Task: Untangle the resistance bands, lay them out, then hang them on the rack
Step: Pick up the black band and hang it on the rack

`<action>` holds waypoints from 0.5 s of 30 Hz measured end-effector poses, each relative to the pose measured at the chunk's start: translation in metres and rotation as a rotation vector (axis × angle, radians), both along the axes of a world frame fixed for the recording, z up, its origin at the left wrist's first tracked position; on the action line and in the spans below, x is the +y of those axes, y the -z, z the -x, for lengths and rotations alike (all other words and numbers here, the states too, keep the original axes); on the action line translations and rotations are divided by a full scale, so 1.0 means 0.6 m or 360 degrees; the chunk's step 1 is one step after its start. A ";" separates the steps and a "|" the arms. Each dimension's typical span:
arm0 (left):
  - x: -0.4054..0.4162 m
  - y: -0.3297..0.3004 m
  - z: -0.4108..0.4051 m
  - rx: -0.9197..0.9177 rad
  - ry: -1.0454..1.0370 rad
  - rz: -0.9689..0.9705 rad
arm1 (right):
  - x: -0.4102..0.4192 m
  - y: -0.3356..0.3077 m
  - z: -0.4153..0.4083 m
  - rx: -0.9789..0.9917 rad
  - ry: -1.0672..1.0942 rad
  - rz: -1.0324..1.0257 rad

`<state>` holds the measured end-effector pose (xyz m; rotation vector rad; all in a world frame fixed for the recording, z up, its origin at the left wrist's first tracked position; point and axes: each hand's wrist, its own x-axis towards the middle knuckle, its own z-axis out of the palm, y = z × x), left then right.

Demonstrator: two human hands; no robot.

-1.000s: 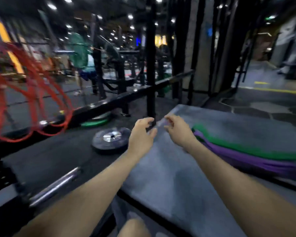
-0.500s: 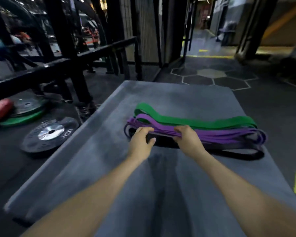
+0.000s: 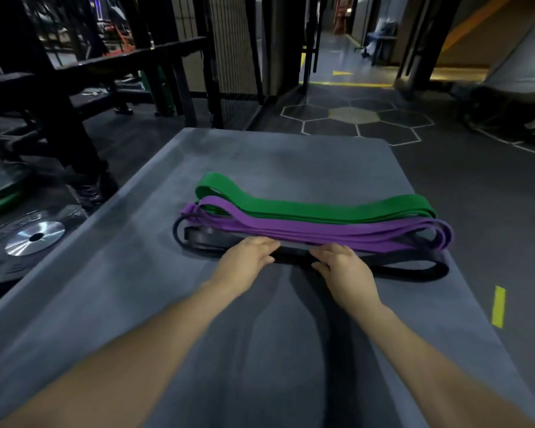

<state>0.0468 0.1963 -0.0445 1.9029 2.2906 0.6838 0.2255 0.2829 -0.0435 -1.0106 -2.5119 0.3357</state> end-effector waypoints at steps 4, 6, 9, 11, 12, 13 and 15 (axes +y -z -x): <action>0.005 -0.012 0.010 0.0042 0.0071 0.0099 | -0.001 0.009 -0.002 0.0005 -0.0034 -0.0104; 0.007 -0.017 0.016 0.0052 0.0053 0.0132 | -0.001 0.010 -0.003 0.0003 -0.0061 -0.0149; 0.016 -0.025 0.022 0.0037 0.0021 0.0122 | -0.001 0.001 -0.002 -0.0011 -0.0008 -0.0059; 0.020 -0.029 0.021 0.0045 0.0012 0.0127 | 0.003 -0.003 -0.001 -0.0029 0.0034 0.0019; 0.022 -0.029 0.020 0.0060 0.0016 0.0147 | 0.004 -0.005 0.000 -0.0037 0.0039 0.0043; 0.023 -0.028 0.019 0.0071 0.0025 0.0168 | 0.005 -0.007 0.002 -0.0037 0.0038 0.0055; 0.024 -0.027 0.020 0.0068 0.0050 0.0202 | 0.006 -0.009 0.003 -0.0049 0.0027 0.0056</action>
